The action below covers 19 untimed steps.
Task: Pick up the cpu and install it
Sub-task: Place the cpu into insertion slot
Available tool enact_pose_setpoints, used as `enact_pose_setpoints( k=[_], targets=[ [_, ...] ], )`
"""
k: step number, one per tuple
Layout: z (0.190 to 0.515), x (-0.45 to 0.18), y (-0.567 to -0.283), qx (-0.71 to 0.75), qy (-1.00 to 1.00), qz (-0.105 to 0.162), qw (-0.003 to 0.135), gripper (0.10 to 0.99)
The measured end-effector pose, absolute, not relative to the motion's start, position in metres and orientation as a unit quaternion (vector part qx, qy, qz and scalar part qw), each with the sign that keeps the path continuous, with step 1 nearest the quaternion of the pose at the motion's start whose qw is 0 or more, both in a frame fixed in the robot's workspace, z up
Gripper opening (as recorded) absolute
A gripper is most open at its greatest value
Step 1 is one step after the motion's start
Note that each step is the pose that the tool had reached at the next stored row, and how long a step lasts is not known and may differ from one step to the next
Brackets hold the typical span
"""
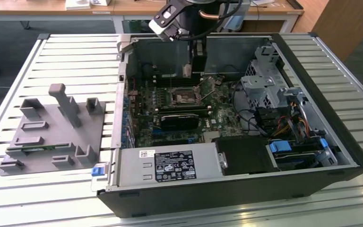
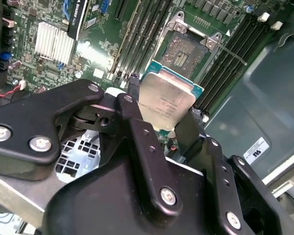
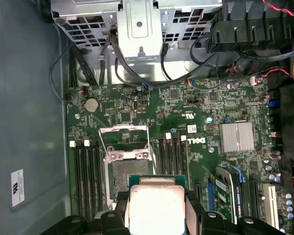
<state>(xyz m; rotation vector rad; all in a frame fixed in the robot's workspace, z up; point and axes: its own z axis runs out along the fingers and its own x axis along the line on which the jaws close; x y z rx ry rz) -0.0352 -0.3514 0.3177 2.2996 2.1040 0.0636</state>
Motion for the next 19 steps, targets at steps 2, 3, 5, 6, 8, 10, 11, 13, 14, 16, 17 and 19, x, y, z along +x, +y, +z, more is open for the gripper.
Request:
enact_pose_setpoints(
  k=[2,3,5,6,8,10,11,13,14,16,17,19],
  targets=[
    [0.315,-0.035,-0.351,0.738,0.675,0.02,0.012,0.537],
    [0.313,-0.035,-0.351,0.738,0.675,0.02,0.012,0.537],
    [0.311,-0.035,-0.351,0.738,0.675,0.02,0.012,0.537],
    [0.31,-0.035,-0.351,0.738,0.675,0.02,0.012,0.537],
    [0.308,-0.035,-0.351,0.738,0.675,0.02,0.012,0.537],
    [0.307,-0.035,-0.351,0.738,0.675,0.02,0.012,0.537],
    [0.306,-0.035,-0.351,0.738,0.675,0.02,0.012,0.537],
    [0.305,-0.035,-0.351,0.738,0.675,0.02,0.012,0.537],
    [0.305,-0.035,-0.351,0.738,0.675,0.02,0.012,0.537],
    [0.304,-0.035,-0.351,0.738,0.675,0.02,0.012,0.537],
    [0.303,-0.035,-0.351,0.738,0.675,0.02,0.012,0.537],
    [0.302,-0.035,-0.351,0.738,0.675,0.02,0.012,0.537]
  ],
)
